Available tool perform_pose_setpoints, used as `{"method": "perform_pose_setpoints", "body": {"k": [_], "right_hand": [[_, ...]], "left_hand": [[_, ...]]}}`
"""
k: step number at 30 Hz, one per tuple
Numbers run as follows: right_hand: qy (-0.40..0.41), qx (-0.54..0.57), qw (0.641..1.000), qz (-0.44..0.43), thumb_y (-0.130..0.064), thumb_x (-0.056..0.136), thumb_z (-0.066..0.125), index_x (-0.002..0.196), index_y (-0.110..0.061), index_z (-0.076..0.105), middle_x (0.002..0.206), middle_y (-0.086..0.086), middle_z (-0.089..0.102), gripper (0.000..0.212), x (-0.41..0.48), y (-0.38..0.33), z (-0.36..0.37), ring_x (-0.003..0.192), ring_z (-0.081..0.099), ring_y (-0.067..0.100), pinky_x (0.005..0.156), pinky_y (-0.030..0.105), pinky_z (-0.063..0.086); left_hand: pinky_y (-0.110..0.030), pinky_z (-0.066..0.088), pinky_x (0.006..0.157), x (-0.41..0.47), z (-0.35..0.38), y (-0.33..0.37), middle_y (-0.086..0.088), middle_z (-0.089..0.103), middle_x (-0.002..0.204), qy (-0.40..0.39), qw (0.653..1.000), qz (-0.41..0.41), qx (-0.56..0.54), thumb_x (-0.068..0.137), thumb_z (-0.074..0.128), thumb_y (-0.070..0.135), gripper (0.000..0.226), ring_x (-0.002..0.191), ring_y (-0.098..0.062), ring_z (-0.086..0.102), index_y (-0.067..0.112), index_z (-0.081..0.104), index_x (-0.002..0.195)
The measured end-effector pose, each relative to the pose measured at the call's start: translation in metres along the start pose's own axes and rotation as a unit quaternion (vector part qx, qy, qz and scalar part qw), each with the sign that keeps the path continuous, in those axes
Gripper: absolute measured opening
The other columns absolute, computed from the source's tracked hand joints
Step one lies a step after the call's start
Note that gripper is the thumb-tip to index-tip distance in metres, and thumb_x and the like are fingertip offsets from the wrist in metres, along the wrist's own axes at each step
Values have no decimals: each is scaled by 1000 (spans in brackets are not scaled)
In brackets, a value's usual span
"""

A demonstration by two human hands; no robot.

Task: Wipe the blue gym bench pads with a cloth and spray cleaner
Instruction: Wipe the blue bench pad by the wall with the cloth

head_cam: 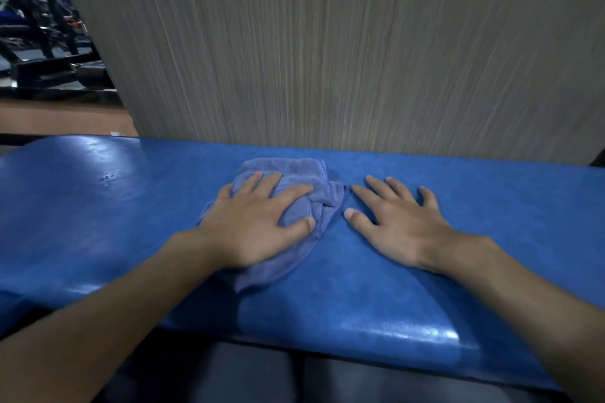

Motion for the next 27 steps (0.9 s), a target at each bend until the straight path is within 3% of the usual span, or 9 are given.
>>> {"method": "perform_pose_setpoints", "body": {"k": [7, 11, 24, 27], "right_hand": [[11, -1, 1000, -4, -67, 93, 12, 153, -40, 11, 164, -12, -1, 66, 1, 1, 2, 151, -7, 14, 118, 55, -5], [16, 4, 1000, -3, -67, 92, 12, 153, -41, 12, 164, -13, 1, 66, 1, 1, 1, 150, -6, 13, 118, 54, -4], [2, 18, 1000, 6, -67, 94, 22, 152, -40, 21, 164, -12, 10, 64, -3, 0, -5, 151, 3, 15, 118, 55, 0], [12, -1, 1000, 1, -66, 94, 28, 148, -39, 31, 160, -12, 22, 60, 1, -4, -17, 149, 11, 16, 116, 60, 0]], "left_hand": [[-59, 22, 113, 109, 1, -29, 7, 31, 157, -1, 999, -16, -28, 67, 9, 84, 78, 146, -21, 23, 60, 25, 139], [-57, 22, 114, 122, -2, -31, 6, 37, 151, -1, 999, -24, -41, 67, 10, 85, 78, 143, -22, 27, 58, 28, 138], [-49, 13, 121, -57, -5, -8, 7, 9, 167, 28, 999, 4, 28, 71, -2, 80, 84, 154, -16, 2, 56, 6, 151], [-48, 9, 122, -67, -5, -9, 12, 4, 166, 4, 1000, -11, 14, 68, -2, 82, 84, 154, -15, -2, 60, 2, 148]]}}
Point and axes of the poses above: each hand's wrist, its own x-axis towards the middle knuckle, its own z-axis out of the palm, y = z × x, the point moved 7 cm from there along x, towards the middle knuckle
